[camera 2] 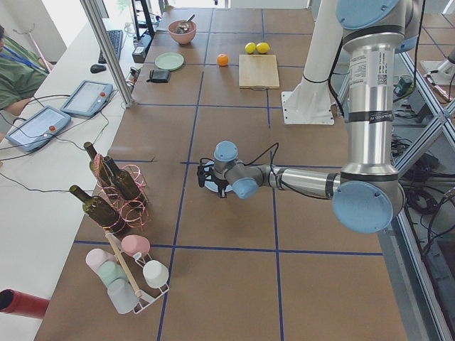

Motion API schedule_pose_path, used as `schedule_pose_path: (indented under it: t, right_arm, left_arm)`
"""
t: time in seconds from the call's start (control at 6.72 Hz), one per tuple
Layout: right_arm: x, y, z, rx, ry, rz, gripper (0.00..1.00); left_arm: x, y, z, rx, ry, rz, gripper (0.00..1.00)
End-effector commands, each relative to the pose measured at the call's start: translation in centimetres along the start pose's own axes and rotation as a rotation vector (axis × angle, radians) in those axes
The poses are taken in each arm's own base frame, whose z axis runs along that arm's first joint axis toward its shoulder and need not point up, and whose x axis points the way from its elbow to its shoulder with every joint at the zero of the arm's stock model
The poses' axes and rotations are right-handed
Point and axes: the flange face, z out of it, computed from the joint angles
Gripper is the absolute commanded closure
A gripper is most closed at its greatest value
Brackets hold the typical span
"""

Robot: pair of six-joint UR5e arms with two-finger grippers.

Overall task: Pick orange to plate
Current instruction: 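Lower the left gripper to the rim of the light blue plate and grasp it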

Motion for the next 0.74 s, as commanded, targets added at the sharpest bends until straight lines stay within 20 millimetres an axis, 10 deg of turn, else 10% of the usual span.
schedule_pose_path:
  t: [0.0,0.3,0.6]
  right_arm:
    - [-0.3,0.0,-0.3,0.005,-0.001,-0.005,0.00]
    - [-0.3,0.0,-0.3,0.005,-0.001,-0.003,0.00]
    - [-0.5,-0.1,-0.4,0.008,-0.002,-0.009,0.00]
  left_arm:
    - [-0.5,0.6,-0.8,0.002,0.002,0.002,1.00]
    - [1.1,2.0,-5.7,-0.019,0.092,0.026,1.00]
    - [1.0,-3.1,-12.3,0.006,0.222,-0.041,1.00]
